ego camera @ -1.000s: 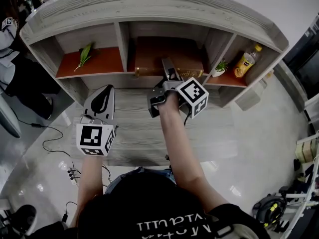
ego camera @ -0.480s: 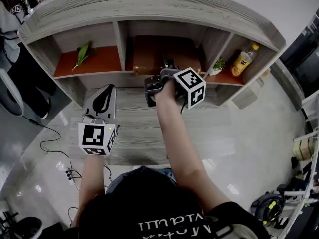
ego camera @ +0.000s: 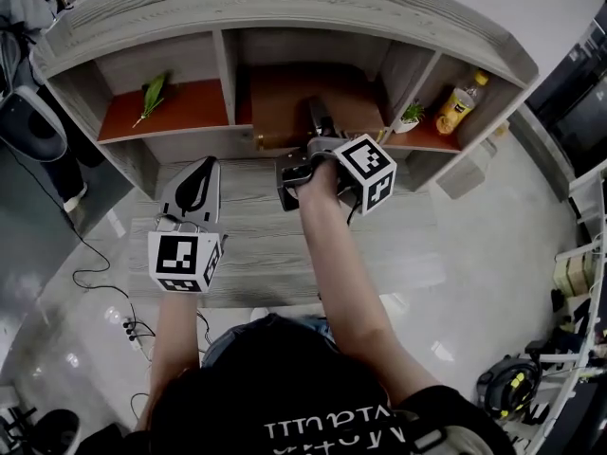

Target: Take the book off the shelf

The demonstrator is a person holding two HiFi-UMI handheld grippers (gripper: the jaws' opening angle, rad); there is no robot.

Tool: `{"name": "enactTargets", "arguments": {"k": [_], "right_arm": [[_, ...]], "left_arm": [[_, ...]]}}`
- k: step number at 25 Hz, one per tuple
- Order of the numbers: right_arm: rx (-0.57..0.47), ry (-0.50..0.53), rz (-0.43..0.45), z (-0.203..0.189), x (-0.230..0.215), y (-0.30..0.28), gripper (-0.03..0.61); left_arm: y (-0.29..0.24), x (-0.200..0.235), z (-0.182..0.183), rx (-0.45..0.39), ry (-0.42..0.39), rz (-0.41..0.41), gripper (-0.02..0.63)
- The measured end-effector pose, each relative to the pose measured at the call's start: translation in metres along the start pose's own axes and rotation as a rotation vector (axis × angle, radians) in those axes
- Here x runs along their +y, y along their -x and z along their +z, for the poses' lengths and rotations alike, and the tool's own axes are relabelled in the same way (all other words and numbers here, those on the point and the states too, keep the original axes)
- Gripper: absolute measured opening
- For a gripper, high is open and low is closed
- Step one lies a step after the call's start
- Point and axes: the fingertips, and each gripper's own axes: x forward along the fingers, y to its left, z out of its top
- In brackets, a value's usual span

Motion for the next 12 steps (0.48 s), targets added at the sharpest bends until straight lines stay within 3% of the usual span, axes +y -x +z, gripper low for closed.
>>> {"name": "enactTargets", "arguments": {"k": [12], "right_arm": [[0.007,0.040,0.040,-0.006,0.001,0.034,0.273]], "left_arm": [[0.012,-0.011,-0.004,-0.002,0.016,-0.040,0.011]]}}
